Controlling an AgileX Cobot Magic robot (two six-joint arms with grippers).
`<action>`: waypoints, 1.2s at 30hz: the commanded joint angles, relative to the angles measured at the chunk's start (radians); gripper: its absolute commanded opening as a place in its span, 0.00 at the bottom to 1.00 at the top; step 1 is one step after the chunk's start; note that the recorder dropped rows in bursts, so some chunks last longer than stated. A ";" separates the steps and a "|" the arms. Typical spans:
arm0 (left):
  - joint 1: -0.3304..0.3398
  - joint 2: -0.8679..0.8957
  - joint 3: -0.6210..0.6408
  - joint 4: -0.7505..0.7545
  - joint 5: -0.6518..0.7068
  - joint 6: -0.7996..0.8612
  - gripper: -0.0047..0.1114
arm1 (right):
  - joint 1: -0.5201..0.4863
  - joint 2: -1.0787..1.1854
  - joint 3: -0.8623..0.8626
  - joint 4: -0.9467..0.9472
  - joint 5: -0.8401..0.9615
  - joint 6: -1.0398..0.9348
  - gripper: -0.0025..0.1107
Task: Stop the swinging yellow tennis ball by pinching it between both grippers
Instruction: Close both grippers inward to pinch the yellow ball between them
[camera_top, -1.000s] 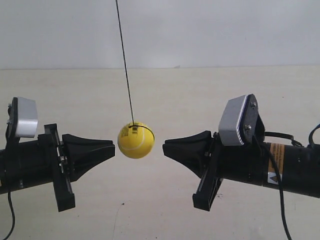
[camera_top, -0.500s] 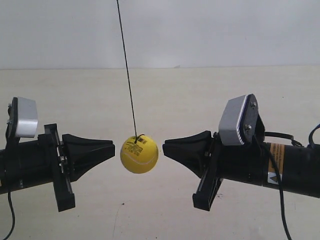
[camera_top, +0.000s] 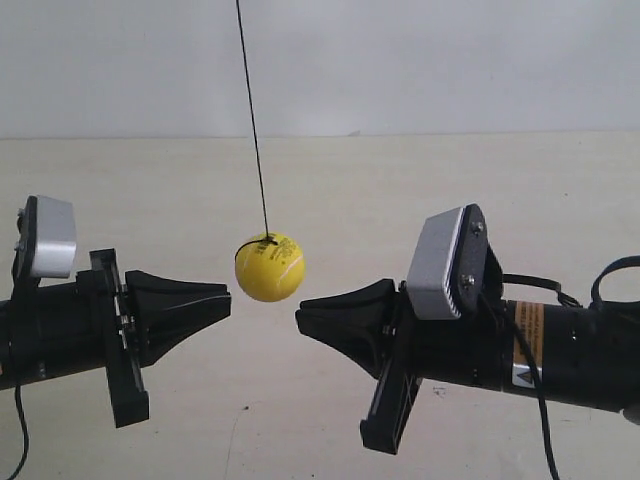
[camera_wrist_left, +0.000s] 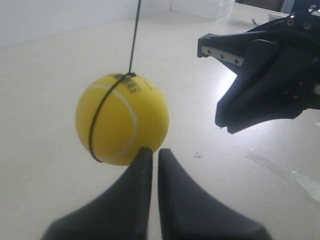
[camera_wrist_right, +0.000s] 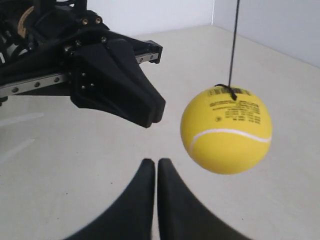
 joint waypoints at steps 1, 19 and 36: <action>-0.005 0.002 -0.005 -0.031 -0.010 0.006 0.08 | 0.003 0.000 -0.002 0.020 0.019 -0.019 0.02; -0.005 0.021 -0.005 -0.017 -0.010 0.006 0.08 | 0.003 0.000 -0.002 0.022 0.025 -0.009 0.02; -0.005 0.024 -0.009 -0.017 -0.010 0.006 0.08 | 0.003 0.000 -0.002 0.022 0.025 -0.011 0.02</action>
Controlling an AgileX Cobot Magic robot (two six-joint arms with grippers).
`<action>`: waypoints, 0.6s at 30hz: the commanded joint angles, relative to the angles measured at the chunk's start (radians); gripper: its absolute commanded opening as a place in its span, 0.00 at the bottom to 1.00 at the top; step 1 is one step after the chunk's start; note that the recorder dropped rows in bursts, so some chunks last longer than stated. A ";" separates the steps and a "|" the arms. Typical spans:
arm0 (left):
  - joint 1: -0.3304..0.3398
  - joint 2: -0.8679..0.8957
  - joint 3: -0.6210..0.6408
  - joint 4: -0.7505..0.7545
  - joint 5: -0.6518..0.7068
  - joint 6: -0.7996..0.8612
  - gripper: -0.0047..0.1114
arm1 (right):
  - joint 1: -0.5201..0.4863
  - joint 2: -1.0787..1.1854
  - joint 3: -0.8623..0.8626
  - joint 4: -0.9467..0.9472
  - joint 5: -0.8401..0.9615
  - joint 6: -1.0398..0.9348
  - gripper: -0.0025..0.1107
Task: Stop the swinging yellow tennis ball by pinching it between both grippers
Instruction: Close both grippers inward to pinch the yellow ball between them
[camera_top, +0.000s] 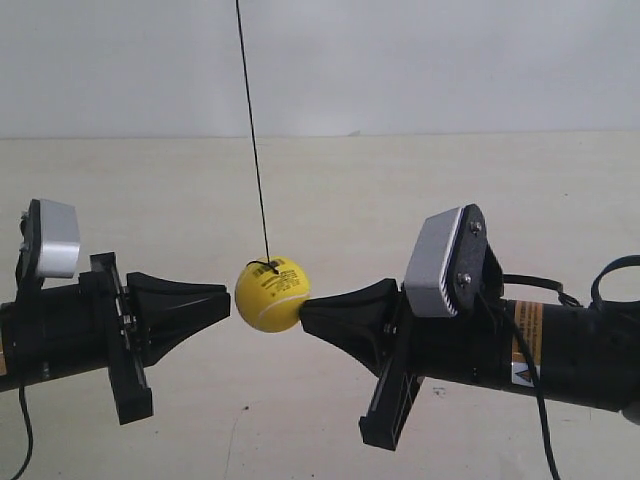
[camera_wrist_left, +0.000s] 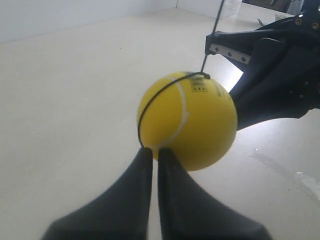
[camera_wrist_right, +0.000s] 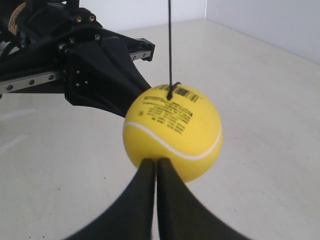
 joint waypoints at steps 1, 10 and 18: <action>-0.005 0.000 -0.008 0.004 -0.010 0.005 0.08 | 0.003 0.000 -0.002 0.005 -0.001 -0.006 0.02; -0.005 0.000 -0.022 0.030 -0.010 -0.007 0.08 | 0.003 0.000 -0.002 0.005 -0.001 -0.006 0.02; -0.005 0.000 -0.022 0.030 -0.010 -0.007 0.08 | 0.003 0.000 -0.002 0.005 -0.001 -0.006 0.02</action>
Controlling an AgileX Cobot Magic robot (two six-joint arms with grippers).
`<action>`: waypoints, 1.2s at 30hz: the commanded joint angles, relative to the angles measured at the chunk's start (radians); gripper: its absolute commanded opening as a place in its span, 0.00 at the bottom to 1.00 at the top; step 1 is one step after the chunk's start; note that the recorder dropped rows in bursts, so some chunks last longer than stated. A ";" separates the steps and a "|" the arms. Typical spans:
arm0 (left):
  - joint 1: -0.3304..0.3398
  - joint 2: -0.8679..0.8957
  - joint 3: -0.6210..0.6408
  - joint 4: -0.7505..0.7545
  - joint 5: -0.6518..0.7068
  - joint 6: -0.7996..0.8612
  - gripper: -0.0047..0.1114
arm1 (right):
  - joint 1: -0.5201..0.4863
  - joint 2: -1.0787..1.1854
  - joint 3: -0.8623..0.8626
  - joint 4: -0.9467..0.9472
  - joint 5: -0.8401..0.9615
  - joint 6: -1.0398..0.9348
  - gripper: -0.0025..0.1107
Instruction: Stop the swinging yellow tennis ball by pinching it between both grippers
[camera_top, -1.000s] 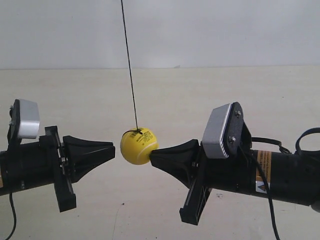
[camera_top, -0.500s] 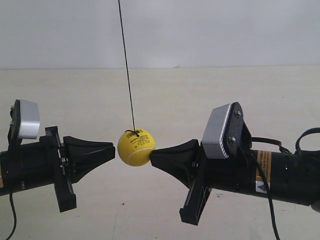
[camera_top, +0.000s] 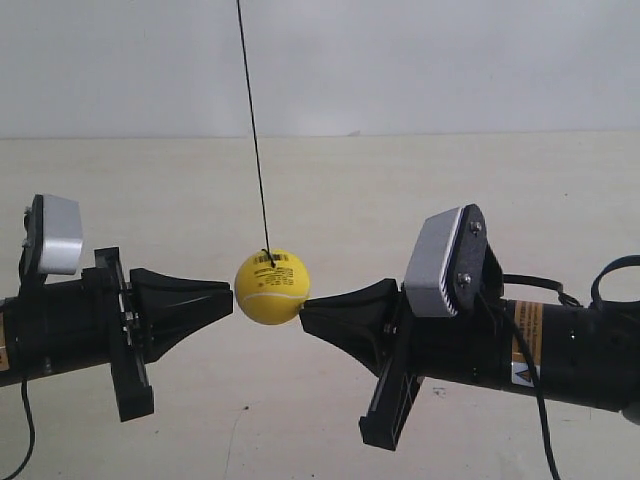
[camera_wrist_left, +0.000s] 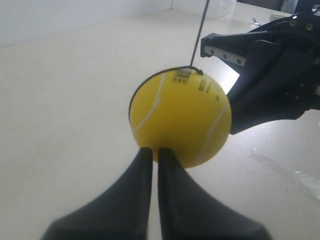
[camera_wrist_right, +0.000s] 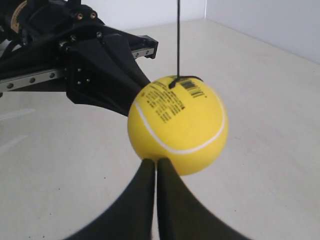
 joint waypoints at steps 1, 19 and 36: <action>-0.005 0.000 -0.004 0.007 -0.010 -0.005 0.08 | 0.003 0.000 -0.002 0.005 -0.001 -0.006 0.02; -0.078 0.000 -0.017 0.003 -0.010 -0.003 0.08 | 0.003 0.000 -0.002 0.005 -0.001 -0.006 0.02; -0.107 0.000 -0.019 -0.022 -0.010 0.022 0.08 | 0.003 0.000 -0.002 0.005 -0.001 -0.006 0.02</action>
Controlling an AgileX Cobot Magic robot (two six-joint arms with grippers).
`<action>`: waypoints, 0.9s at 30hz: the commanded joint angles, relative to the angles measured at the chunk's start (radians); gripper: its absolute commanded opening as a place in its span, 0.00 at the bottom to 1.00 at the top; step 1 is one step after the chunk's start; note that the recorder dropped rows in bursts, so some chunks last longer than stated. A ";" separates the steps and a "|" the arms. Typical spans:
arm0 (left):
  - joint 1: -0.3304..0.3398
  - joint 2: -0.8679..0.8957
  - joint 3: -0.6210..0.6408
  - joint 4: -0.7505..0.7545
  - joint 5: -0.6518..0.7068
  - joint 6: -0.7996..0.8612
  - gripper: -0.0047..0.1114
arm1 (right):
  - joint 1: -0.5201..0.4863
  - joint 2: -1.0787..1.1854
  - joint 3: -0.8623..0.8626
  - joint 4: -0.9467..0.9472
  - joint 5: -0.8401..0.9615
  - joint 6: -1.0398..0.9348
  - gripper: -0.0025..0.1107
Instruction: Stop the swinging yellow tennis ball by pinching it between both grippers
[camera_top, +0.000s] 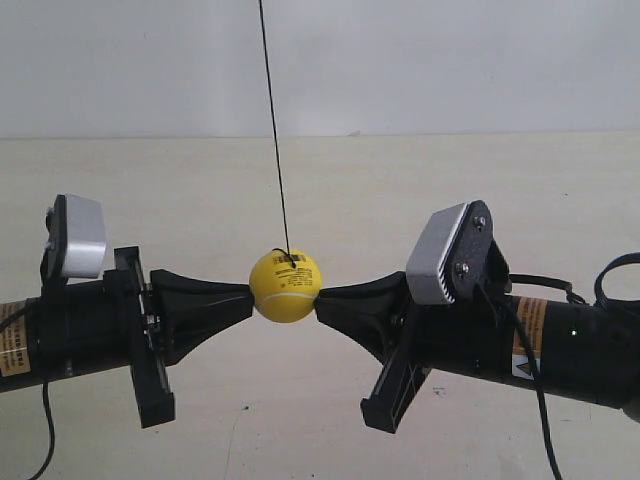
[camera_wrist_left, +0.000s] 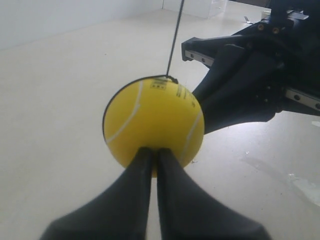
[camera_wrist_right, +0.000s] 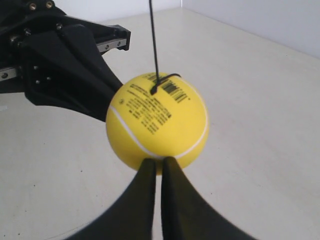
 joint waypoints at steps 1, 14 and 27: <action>-0.017 0.000 -0.007 0.029 -0.024 0.008 0.08 | 0.006 0.000 -0.002 -0.042 -0.047 -0.006 0.02; -0.017 0.000 -0.007 0.029 -0.024 0.008 0.08 | 0.006 0.000 -0.002 -0.042 -0.047 -0.006 0.02; -0.017 0.000 -0.007 0.024 -0.024 0.008 0.08 | 0.006 -0.002 -0.002 -0.042 -0.047 -0.026 0.02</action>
